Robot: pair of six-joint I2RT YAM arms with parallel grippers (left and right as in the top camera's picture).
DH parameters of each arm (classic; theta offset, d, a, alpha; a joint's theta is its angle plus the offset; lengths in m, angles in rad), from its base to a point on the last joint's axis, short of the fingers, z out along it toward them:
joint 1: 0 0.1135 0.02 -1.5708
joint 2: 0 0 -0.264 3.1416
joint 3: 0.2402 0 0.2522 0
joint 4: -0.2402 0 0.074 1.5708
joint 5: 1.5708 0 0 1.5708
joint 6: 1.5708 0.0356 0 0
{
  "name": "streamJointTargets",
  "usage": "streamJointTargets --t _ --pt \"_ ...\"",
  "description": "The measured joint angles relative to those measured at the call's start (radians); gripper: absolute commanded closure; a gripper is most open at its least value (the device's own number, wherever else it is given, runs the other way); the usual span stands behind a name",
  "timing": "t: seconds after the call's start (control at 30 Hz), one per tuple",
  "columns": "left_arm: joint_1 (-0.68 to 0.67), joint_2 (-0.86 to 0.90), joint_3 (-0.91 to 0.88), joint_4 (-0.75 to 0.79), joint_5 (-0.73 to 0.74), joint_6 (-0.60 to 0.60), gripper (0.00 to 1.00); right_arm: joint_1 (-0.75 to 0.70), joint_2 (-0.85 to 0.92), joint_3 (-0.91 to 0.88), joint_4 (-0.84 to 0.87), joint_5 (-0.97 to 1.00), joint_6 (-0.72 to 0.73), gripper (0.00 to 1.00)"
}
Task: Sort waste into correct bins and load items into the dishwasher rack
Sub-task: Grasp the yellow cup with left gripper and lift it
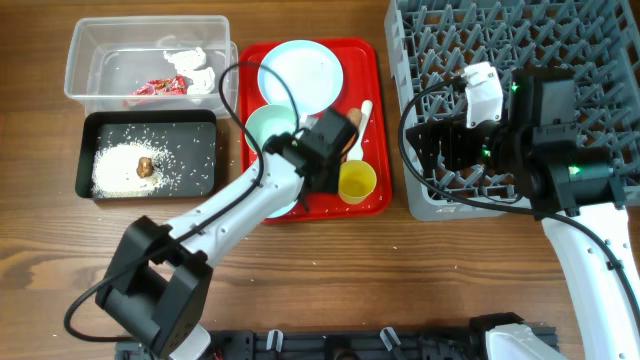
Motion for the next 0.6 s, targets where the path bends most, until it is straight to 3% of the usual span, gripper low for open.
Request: streamJointTargets --t 0.17,0.3,0.53,0.6 --pt "0.000 0.002 0.068 0.085 0.065 0.021 0.32 0.000 0.000 0.000 -0.012 0.000 0.006 0.00" --pt "0.000 0.035 0.069 0.093 0.133 0.030 0.43 0.000 0.000 0.000 -0.020 0.000 0.006 0.01" --pt "0.000 0.122 0.068 0.080 0.237 0.036 0.93 0.000 0.000 0.000 -0.023 0.000 0.006 0.00" --pt "0.000 0.122 0.068 0.075 0.246 0.042 0.96 0.000 0.000 0.000 -0.023 0.000 0.006 0.00"
